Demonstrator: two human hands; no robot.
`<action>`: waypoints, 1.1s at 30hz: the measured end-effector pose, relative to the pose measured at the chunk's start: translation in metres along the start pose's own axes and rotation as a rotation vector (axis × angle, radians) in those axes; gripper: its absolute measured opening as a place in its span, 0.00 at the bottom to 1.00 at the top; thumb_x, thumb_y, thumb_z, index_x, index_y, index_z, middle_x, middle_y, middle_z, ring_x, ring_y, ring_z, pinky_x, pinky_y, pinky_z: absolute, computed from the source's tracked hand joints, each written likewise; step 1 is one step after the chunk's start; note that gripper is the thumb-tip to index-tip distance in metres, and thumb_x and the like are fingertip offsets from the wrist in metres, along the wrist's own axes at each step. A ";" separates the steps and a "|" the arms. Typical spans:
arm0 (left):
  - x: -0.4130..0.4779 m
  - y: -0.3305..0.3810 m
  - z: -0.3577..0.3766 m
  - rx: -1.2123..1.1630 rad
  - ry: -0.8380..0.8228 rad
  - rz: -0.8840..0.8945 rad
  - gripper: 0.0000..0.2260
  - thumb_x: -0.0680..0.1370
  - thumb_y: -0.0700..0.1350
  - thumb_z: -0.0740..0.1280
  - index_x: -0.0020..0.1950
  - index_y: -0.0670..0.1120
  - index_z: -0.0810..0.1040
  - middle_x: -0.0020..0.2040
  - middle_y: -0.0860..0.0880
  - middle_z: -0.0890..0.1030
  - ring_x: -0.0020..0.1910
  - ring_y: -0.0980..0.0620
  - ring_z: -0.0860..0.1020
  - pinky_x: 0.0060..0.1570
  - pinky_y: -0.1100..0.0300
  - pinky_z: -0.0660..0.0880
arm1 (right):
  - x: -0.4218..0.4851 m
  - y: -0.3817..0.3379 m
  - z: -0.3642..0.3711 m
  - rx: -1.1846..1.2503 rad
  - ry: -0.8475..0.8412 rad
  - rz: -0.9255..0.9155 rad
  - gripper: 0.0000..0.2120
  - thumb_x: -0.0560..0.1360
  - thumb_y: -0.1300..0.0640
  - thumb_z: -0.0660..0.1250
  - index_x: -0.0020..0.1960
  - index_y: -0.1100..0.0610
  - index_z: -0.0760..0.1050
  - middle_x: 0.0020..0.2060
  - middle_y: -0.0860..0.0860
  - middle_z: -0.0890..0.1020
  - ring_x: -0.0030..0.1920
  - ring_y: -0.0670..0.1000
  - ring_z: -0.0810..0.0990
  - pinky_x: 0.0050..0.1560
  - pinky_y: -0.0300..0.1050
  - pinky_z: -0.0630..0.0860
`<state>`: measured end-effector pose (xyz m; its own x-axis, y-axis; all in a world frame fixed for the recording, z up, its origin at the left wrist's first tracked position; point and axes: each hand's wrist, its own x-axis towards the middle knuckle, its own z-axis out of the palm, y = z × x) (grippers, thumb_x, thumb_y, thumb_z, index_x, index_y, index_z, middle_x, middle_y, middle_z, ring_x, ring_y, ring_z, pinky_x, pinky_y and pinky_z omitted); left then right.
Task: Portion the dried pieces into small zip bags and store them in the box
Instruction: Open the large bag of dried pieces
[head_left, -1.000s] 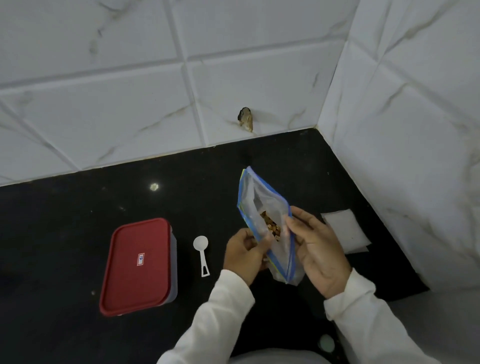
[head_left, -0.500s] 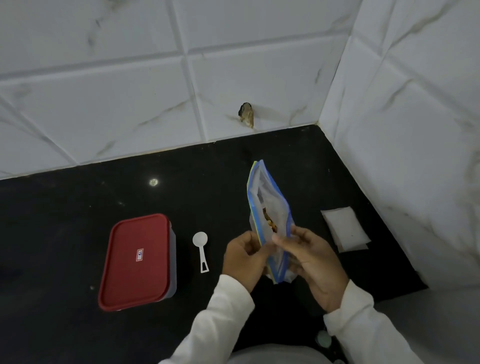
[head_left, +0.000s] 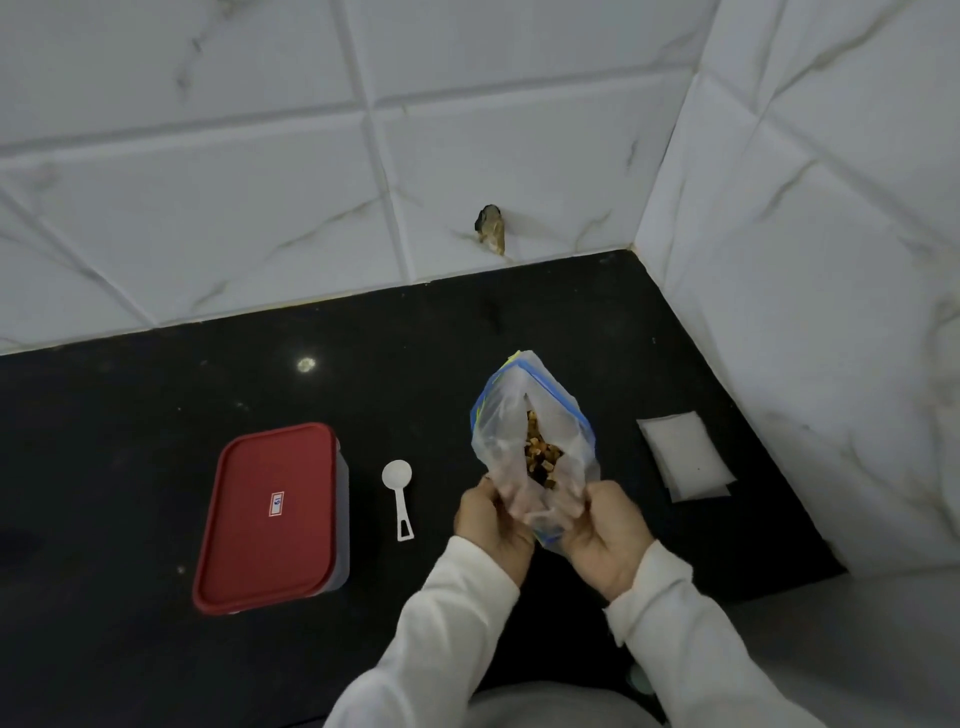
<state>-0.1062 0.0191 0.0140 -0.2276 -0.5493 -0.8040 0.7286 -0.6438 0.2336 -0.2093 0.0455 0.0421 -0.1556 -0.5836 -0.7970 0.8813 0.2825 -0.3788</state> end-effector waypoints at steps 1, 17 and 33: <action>0.001 0.002 0.000 0.019 0.013 0.023 0.11 0.82 0.43 0.61 0.56 0.38 0.79 0.46 0.40 0.84 0.42 0.44 0.84 0.35 0.54 0.81 | 0.001 -0.001 -0.002 -0.068 0.020 -0.019 0.10 0.75 0.71 0.56 0.45 0.63 0.75 0.36 0.61 0.75 0.35 0.57 0.76 0.33 0.48 0.76; -0.015 0.021 0.013 0.193 0.061 0.290 0.13 0.83 0.41 0.58 0.41 0.42 0.77 0.32 0.45 0.79 0.29 0.51 0.79 0.31 0.58 0.77 | 0.030 -0.028 0.002 -0.393 -0.008 -0.267 0.14 0.80 0.63 0.58 0.60 0.53 0.76 0.49 0.57 0.81 0.47 0.52 0.81 0.44 0.48 0.82; 0.004 0.059 0.023 1.270 0.009 0.913 0.18 0.80 0.53 0.67 0.69 0.53 0.70 0.60 0.53 0.76 0.58 0.55 0.76 0.60 0.55 0.75 | 0.018 -0.029 0.008 -1.349 -0.005 -0.955 0.23 0.73 0.44 0.71 0.64 0.45 0.69 0.57 0.44 0.69 0.51 0.42 0.75 0.48 0.38 0.75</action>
<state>-0.0786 -0.0336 0.0372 -0.0225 -0.9899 -0.1398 -0.3903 -0.1200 0.9129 -0.2347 0.0209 0.0422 -0.3756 -0.9254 -0.0506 -0.5246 0.2573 -0.8115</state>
